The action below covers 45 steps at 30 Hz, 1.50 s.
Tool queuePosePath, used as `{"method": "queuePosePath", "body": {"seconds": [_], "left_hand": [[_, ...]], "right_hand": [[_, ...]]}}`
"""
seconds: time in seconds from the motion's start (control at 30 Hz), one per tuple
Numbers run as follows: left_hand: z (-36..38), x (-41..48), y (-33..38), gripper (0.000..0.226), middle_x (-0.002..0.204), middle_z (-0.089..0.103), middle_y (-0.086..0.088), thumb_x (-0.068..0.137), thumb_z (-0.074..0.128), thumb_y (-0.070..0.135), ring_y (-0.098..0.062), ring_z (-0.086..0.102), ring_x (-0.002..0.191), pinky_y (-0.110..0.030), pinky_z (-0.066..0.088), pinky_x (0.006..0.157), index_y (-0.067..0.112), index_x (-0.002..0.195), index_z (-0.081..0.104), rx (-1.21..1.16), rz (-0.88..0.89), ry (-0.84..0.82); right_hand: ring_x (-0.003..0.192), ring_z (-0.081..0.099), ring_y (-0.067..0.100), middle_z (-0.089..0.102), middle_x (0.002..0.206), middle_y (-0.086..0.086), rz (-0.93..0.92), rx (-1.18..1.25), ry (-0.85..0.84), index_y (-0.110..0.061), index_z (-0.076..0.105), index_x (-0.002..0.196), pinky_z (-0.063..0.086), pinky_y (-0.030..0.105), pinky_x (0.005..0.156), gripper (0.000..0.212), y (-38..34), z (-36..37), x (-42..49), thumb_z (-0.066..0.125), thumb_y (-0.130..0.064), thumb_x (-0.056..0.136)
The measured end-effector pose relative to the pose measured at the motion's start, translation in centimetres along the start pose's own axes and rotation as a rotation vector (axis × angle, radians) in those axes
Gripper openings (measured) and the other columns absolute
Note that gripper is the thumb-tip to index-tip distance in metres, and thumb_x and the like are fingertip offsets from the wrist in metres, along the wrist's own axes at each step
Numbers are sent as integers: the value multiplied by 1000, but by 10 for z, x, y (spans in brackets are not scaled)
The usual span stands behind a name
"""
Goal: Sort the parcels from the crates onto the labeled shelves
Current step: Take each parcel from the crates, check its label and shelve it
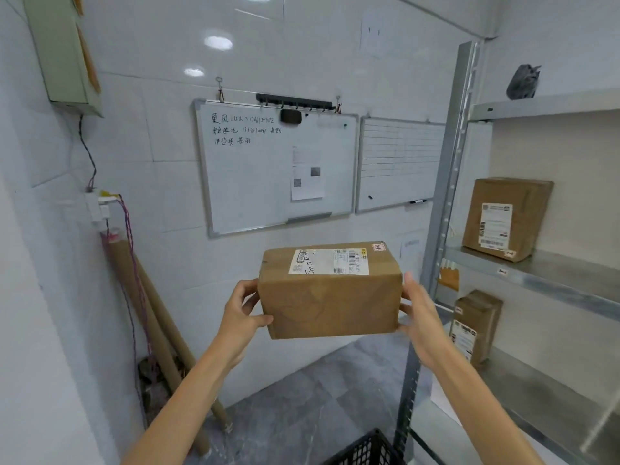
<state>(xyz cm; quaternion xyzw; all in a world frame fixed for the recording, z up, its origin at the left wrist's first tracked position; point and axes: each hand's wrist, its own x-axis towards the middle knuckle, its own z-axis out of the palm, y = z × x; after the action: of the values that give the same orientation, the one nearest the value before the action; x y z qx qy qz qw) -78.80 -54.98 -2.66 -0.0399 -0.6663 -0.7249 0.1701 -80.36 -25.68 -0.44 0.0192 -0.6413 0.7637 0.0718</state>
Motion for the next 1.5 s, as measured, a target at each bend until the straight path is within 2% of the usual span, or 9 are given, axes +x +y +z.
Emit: {"method": "queuePosePath", "body": {"seconds": [0.2, 0.43, 0.6, 0.7, 0.8, 1.07, 1.23, 1.37, 1.5], "left_hand": [[19, -7, -3, 60, 111, 61, 13, 67, 58, -29, -9, 52, 117, -36, 52, 85, 22, 99, 53, 24, 49, -60], [41, -11, -8, 42, 114, 62, 0, 79, 40, -27, -15, 57, 106, -35, 53, 81, 11, 93, 51, -94, -30, -181], [64, -15, -11, 13, 85, 63, 1, 98, 42, 17, -11, 56, 77, -31, 49, 62, 15, 87, 49, -345, -145, -162], [75, -20, -17, 38, 104, 61, 1, 89, 52, 49, -10, 58, 91, -29, 54, 62, 23, 116, 47, -358, -160, -231], [85, -26, -19, 58, 119, 58, 2, 77, 65, 51, -17, 61, 102, -29, 56, 62, 37, 128, 42, -303, -187, -319], [112, -46, -31, 80, 111, 65, -15, 41, 89, 52, -22, 64, 90, -34, 53, 69, 13, 98, 47, -258, -284, -446], [109, -53, -43, 56, 120, 64, -11, 61, 86, 35, -26, 67, 97, -37, 56, 76, 8, 93, 48, -105, -218, -603], [110, -59, -39, 71, 113, 64, 13, 58, 84, 48, -14, 67, 99, -31, 57, 79, 33, 118, 50, 109, -153, -771], [116, -67, -36, 66, 107, 66, 25, 56, 81, 59, 5, 63, 98, -12, 53, 68, 50, 112, 48, 121, -130, -770]], "right_hand": [[93, 56, 3, 59, 98, -11, -43, 35, 87, -26, 51, 92, 52, 26, 64, 37, 1, -18, -20, 58, -58, 76], [98, 53, 7, 56, 107, -4, -119, -24, 191, -21, 48, 94, 41, 37, 87, 32, 3, -41, -36, 50, -52, 88], [105, 53, 17, 56, 111, 6, -186, -68, 229, -25, 50, 93, 42, 46, 97, 43, 2, -55, -52, 52, -65, 76], [114, 50, 32, 55, 115, 14, -255, -76, 277, -36, 53, 85, 39, 50, 101, 34, -2, -62, -60, 55, -68, 74], [106, 52, 26, 58, 108, 7, -313, -79, 281, -40, 54, 83, 38, 53, 104, 33, -7, -69, -69, 57, -69, 69], [123, 50, 28, 40, 142, -1, -430, -35, 315, -42, 55, 113, 48, 46, 99, 55, -18, -66, -94, 68, -64, 65], [112, 59, 38, 40, 141, 4, -431, 45, 295, -34, 55, 115, 56, 49, 82, 53, -20, -61, -102, 74, -47, 66], [129, 44, 28, 35, 142, -13, -507, -119, 303, -36, 58, 110, 52, 53, 90, 45, -29, -43, -102, 72, -47, 69], [135, 39, 28, 27, 151, -3, -490, -142, 253, -50, 35, 133, 43, 55, 101, 77, -30, -22, -104, 76, -52, 68]]}}
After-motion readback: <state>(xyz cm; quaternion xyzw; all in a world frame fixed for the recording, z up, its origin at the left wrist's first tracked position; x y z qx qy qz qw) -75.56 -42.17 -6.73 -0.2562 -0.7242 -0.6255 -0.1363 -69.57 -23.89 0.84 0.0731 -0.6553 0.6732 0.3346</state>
